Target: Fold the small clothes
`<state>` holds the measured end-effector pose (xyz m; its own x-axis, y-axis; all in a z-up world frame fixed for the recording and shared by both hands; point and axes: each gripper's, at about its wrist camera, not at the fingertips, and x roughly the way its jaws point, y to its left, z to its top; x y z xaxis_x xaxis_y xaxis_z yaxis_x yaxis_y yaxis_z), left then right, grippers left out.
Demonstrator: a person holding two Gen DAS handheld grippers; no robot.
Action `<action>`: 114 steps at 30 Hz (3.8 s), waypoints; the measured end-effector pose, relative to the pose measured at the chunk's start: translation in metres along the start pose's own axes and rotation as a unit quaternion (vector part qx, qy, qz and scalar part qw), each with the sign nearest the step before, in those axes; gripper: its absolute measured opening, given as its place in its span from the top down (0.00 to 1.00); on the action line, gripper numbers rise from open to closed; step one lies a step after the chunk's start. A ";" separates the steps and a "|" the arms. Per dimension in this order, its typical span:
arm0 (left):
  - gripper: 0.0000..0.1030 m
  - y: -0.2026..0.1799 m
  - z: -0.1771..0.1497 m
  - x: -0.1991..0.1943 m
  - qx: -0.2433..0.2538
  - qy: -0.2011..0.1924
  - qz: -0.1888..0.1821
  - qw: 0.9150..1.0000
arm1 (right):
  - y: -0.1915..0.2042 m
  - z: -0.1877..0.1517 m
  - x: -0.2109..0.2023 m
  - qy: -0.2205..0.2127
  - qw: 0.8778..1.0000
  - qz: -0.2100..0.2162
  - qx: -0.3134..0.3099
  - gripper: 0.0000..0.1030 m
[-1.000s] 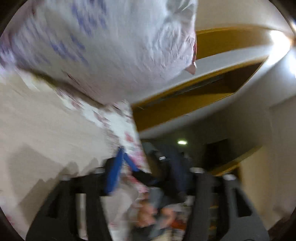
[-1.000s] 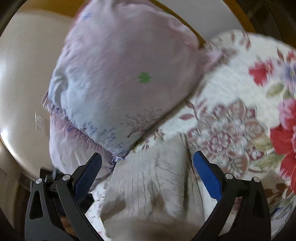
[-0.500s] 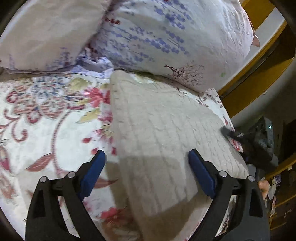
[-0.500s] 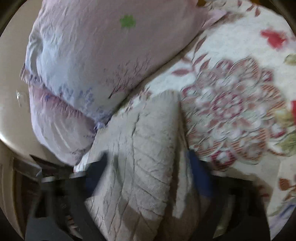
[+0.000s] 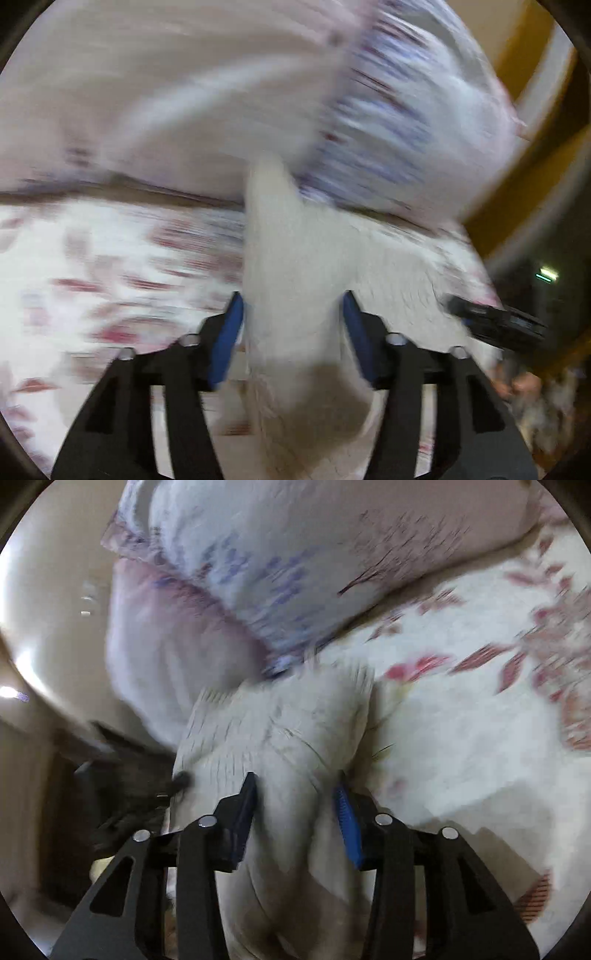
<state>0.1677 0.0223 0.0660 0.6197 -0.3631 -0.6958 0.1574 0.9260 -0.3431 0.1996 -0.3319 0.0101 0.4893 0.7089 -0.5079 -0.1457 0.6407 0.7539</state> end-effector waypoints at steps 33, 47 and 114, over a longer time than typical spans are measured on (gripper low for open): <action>0.02 -0.042 -0.133 -0.009 0.101 0.046 0.159 0.981 | 0.071 -0.128 -0.026 -0.031 0.933 -0.310 -0.178 0.01; 0.02 -0.041 -0.133 -0.009 0.099 0.045 0.155 0.982 | 0.069 -0.135 0.005 0.005 0.915 -0.358 -0.185 0.01; 0.02 -0.040 -0.132 -0.009 0.099 0.045 0.154 0.982 | 0.071 -0.136 0.007 0.004 0.915 -0.360 -0.183 0.01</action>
<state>0.0539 -0.0254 0.0028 0.5918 -0.0619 -0.8037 0.1253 0.9920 0.0159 0.0756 -0.2416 0.0036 0.5668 0.0664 -0.8212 -0.0678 0.9971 0.0338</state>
